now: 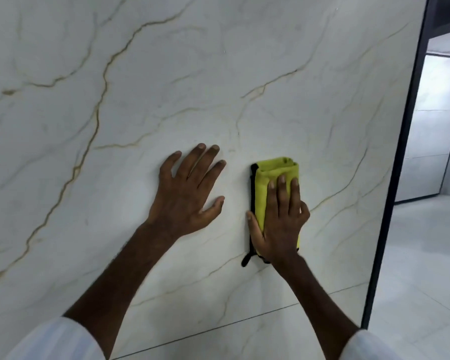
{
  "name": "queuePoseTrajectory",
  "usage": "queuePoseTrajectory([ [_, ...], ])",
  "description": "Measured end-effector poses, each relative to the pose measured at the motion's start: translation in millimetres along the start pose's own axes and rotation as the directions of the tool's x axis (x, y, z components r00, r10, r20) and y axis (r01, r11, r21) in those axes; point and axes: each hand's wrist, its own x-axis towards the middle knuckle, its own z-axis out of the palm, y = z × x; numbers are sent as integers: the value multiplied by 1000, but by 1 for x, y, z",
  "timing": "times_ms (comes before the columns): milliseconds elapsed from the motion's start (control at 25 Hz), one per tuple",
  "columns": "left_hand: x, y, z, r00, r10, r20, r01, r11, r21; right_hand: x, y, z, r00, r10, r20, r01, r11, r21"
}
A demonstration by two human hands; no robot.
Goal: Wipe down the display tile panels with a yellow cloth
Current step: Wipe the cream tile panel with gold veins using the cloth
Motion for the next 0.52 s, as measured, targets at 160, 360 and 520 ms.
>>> queuePoseTrajectory([
  [160, 4, 0, -2, 1000, 14, -3, -14, 1000, 13, 64, -2, -5, 1000, -23, 6, 23, 1000, -12],
  [360, -12, 23, -8, 999, -45, -9, 44, 997, -64, 90, 2, -4, 1000, -5, -23, 5, 1000, 1],
  [520, -34, 40, 3, 997, -20, 74, 20, 1000, 5, -4, 7, 2, 1000, -27, 8, 27, 1000, 7],
])
